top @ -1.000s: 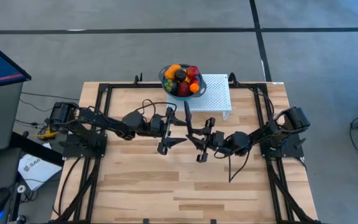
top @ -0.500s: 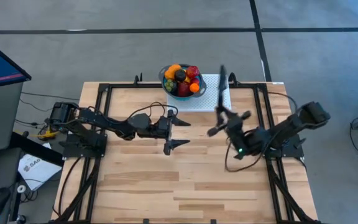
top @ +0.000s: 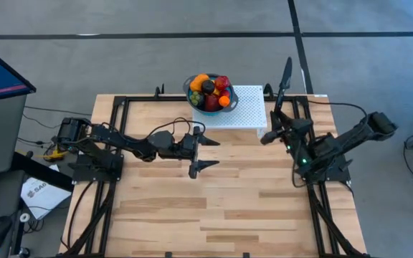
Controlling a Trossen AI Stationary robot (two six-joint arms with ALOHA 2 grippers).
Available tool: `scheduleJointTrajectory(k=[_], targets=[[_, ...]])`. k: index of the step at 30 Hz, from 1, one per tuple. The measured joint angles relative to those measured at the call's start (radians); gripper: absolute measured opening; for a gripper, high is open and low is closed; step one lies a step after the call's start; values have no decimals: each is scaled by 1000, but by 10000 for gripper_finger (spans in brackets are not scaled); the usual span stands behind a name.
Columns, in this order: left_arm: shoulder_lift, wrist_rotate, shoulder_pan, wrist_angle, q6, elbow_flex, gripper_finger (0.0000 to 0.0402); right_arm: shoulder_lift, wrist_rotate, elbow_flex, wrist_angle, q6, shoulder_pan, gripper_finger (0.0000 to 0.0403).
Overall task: Pick & Place Fruit
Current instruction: Put the black knife on the shelf
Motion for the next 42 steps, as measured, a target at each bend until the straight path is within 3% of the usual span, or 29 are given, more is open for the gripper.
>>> scheduleJointTrajectory(k=[8,20,26,29,33,36,39,42], targets=[[0,0,0,1,6,0,308,13,-1,91,-46,-2,-27,87],[0,1,0,5,7,0,308,262,-2,277,-131,-78,-92,87],[0,2,0,8,7,0,308,292,-112,347,-139,-174,-50,87],[0,2,0,8,7,0,308,258,-139,372,-230,-182,-56,87],[0,2,0,9,7,0,308,208,-154,426,-523,-75,-101,87],[0,2,0,11,7,0,308,164,-199,468,-870,80,-175,87],[0,2,0,11,-1,0,308,100,-309,534,-1312,373,-280,87],[0,5,0,12,-11,0,308,43,-537,638,-1810,799,-440,87]])
